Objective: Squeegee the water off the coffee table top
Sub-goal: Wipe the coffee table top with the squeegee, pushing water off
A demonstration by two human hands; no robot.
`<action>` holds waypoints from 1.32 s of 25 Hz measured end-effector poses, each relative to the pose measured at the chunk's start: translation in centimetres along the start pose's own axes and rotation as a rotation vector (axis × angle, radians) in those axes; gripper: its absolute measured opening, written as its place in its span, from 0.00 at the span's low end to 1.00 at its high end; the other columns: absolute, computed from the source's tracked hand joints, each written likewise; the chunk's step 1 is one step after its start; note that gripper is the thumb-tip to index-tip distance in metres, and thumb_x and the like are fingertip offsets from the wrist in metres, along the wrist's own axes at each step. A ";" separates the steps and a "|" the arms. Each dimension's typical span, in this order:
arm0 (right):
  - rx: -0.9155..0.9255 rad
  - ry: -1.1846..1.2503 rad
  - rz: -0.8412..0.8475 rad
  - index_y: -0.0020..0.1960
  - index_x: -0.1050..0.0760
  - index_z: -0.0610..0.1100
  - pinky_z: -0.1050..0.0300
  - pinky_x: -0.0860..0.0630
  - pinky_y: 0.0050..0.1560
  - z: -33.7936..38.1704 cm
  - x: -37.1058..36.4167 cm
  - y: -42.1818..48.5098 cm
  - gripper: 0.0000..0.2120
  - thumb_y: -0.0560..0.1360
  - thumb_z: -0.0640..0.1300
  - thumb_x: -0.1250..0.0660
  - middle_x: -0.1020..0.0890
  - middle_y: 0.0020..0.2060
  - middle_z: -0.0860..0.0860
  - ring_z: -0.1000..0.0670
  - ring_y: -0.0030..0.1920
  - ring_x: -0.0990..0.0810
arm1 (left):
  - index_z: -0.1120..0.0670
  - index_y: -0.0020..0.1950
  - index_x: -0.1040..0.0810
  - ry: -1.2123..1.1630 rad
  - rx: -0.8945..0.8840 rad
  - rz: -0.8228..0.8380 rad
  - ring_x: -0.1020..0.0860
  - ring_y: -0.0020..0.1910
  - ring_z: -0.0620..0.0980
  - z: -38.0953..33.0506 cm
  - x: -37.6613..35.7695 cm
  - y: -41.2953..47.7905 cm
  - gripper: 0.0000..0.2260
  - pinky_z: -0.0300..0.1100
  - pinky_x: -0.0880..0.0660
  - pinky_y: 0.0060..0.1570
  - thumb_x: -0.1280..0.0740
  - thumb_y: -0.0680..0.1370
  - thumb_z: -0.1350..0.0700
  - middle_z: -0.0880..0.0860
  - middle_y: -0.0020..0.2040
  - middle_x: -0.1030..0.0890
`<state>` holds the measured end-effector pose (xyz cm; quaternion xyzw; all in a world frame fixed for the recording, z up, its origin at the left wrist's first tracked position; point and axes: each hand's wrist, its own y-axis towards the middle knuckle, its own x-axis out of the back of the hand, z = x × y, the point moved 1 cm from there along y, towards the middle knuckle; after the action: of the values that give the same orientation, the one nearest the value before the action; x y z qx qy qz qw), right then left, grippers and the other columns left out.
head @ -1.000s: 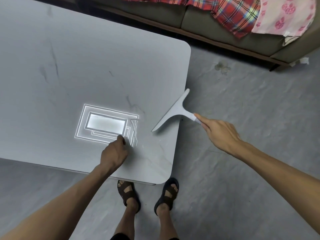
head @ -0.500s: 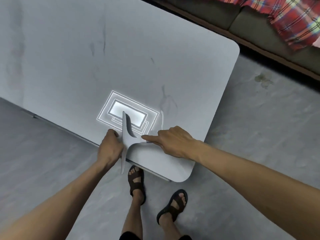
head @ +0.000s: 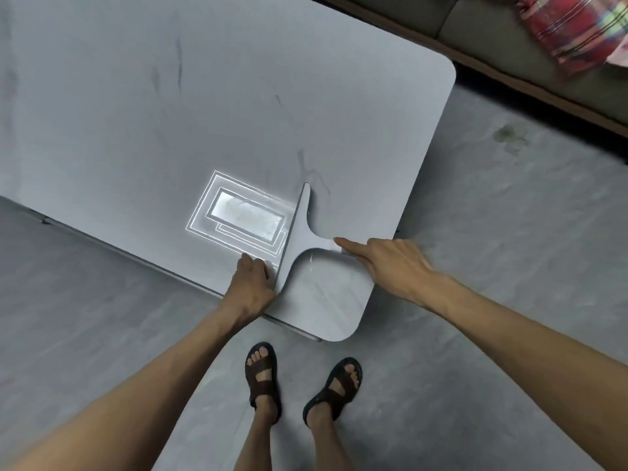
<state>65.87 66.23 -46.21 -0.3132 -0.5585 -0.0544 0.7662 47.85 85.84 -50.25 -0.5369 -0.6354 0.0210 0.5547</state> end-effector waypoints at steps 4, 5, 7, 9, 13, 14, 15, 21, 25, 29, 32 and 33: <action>-0.106 0.006 -0.020 0.73 0.47 0.67 0.55 0.30 0.28 -3.3 -0.6 -4.4 0.26 0.81 0.46 0.46 0.28 0.33 0.53 0.48 0.30 0.27 | 0.64 0.53 0.29 0.144 -0.089 0.092 0.32 0.52 0.57 -1.0 -0.4 -0.1 0.11 0.51 0.29 0.49 0.40 0.72 0.68 0.62 0.59 0.31; -0.127 0.007 -0.029 0.74 0.47 0.67 0.54 0.29 0.28 -4.0 -0.6 -5.5 0.25 0.82 0.46 0.45 0.27 0.33 0.52 0.48 0.30 0.27 | 0.64 0.54 0.30 0.157 -0.093 0.109 0.32 0.53 0.59 -1.2 -0.5 -0.2 0.11 0.52 0.29 0.49 0.40 0.71 0.68 0.63 0.58 0.31; -0.163 0.013 -0.041 0.73 0.46 0.67 0.55 0.29 0.28 -5.2 -0.7 -7.4 0.26 0.82 0.46 0.44 0.24 0.34 0.52 0.48 0.30 0.25 | 0.64 0.55 0.30 0.159 -0.068 0.111 0.31 0.55 0.61 -1.5 -0.5 -0.2 0.12 0.51 0.28 0.52 0.39 0.72 0.67 0.63 0.59 0.32; -0.209 0.023 -0.049 0.73 0.46 0.68 0.56 0.30 0.28 -6.2 -0.7 -9.4 0.25 0.82 0.48 0.44 0.25 0.34 0.53 0.49 0.30 0.26 | 0.64 0.55 0.30 0.168 -0.085 0.132 0.31 0.55 0.61 -1.8 -0.6 -0.3 0.12 0.51 0.28 0.52 0.38 0.72 0.66 0.63 0.59 0.33; -0.269 0.015 -0.051 0.72 0.43 0.68 0.56 0.30 0.30 -7.7 -0.8 -12.4 0.22 0.82 0.51 0.46 0.24 0.35 0.54 0.48 0.32 0.24 | 0.61 0.51 0.31 0.148 -0.163 0.160 0.32 0.48 0.57 -2.3 -1.3 -0.8 0.10 0.47 0.33 0.42 0.39 0.71 0.68 0.59 0.53 0.31; -0.278 0.009 -0.042 0.72 0.43 0.69 0.56 0.30 0.31 -8.0 -0.7 -12.9 0.22 0.82 0.52 0.46 0.23 0.35 0.54 0.48 0.33 0.23 | 0.59 0.49 0.31 0.131 -0.175 0.156 0.32 0.47 0.56 -2.5 -1.4 -0.9 0.09 0.44 0.35 0.41 0.39 0.71 0.68 0.58 0.52 0.32; -0.288 0.004 -0.033 0.71 0.44 0.70 0.56 0.30 0.31 -8.3 -0.6 -13.4 0.22 0.81 0.52 0.46 0.22 0.36 0.53 0.47 0.35 0.22 | 0.57 0.48 0.32 0.118 -0.184 0.152 0.32 0.46 0.55 -2.6 -1.4 -1.1 0.09 0.43 0.36 0.41 0.38 0.72 0.67 0.56 0.50 0.32; -0.318 0.007 -0.030 0.69 0.43 0.72 0.54 0.29 0.33 -7.4 2.1 -14.4 0.20 0.80 0.56 0.51 0.19 0.40 0.54 0.45 0.39 0.19 | 0.58 0.49 0.31 0.122 -0.239 0.153 0.29 0.39 0.55 -1.9 -0.4 -2.7 0.09 0.42 0.37 0.31 0.39 0.70 0.65 0.53 0.42 0.27; -0.172 0.060 0.006 0.71 0.44 0.71 0.54 0.28 0.32 -2.4 3.4 -11.5 0.20 0.81 0.56 0.52 0.19 0.43 0.54 0.46 0.39 0.20 | 0.59 0.50 0.31 0.084 -0.111 0.014 0.26 0.39 0.58 0.1 1.6 -3.4 0.08 0.47 0.31 0.36 0.41 0.72 0.66 0.55 0.40 0.24; 0.007 0.063 0.048 0.72 0.45 0.70 0.55 0.36 0.30 5.5 1.9 -5.8 0.20 0.81 0.57 0.58 0.30 0.33 0.55 0.49 0.33 0.28 | 0.55 0.43 0.33 -0.034 0.028 -0.124 0.29 0.33 0.52 3.8 3.2 -3.6 0.02 0.43 0.36 0.30 0.42 0.76 0.61 0.51 0.35 0.28; 0.102 0.090 0.053 0.72 0.46 0.69 0.53 0.33 0.35 9.7 -0.5 -2.5 0.20 0.83 0.53 0.54 0.28 0.35 0.53 0.48 0.34 0.29 | 0.53 0.37 0.35 -0.089 0.061 -0.229 0.31 0.30 0.48 5.7 3.5 -3.2 0.08 0.41 0.36 0.29 0.41 0.76 0.59 0.51 0.33 0.28; 0.121 0.089 0.049 0.72 0.46 0.69 0.53 0.34 0.34 10.6 -1.2 -1.8 0.20 0.83 0.52 0.53 0.28 0.35 0.53 0.48 0.33 0.30 | 0.53 0.37 0.34 -0.092 0.047 -0.235 0.31 0.30 0.50 6.2 3.4 -3.1 0.07 0.42 0.35 0.29 0.40 0.75 0.59 0.52 0.34 0.28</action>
<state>55.93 70.25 -44.63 -0.2770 -0.5183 -0.0157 0.8089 41.94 90.49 -48.35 -0.4441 -0.7180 -0.0044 0.5359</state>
